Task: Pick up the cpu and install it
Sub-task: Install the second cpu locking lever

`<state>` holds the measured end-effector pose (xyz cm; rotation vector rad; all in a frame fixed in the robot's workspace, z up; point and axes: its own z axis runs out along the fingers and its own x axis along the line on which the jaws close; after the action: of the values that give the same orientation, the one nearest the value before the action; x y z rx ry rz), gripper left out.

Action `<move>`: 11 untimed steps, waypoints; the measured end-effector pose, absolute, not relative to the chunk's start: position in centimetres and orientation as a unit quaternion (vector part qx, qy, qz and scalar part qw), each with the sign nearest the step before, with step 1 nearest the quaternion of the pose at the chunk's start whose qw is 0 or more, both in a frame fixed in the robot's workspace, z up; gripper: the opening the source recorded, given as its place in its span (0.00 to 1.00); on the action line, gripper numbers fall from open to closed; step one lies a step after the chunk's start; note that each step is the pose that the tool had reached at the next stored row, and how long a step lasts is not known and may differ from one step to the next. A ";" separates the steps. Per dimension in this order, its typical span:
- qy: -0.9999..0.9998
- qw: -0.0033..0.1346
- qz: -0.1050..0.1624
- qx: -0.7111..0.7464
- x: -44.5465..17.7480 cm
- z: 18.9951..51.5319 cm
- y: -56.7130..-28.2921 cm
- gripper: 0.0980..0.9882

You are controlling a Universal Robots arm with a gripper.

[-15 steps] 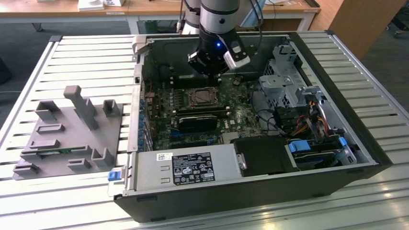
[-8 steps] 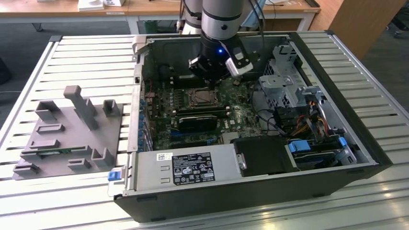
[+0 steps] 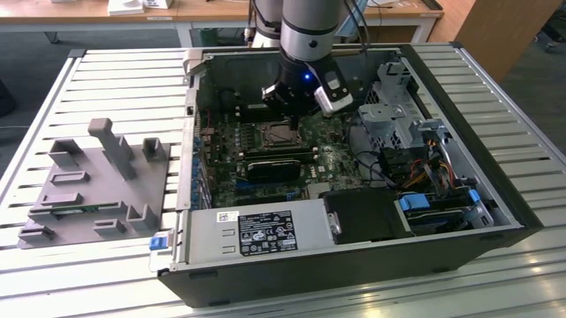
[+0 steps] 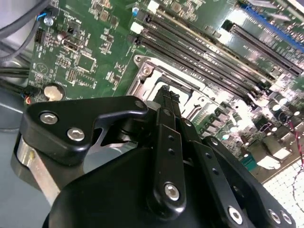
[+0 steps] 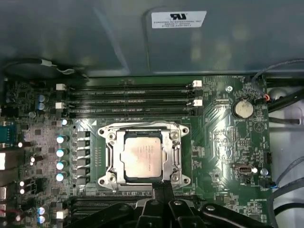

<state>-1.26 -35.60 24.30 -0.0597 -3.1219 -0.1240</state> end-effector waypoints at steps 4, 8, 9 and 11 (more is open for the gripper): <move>-0.999 0.024 -0.044 -0.020 -1.0 24.2 -35.8 0.01; -0.998 0.025 -0.045 -0.020 -1.0 23.9 -36.3 0.01; -0.998 0.025 -0.045 -0.020 -1.0 23.9 -36.4 0.01; -0.998 0.025 -0.045 -0.020 -1.0 23.8 -36.6 0.01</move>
<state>-1.00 -36.56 23.76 -0.0610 -3.0877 -0.1384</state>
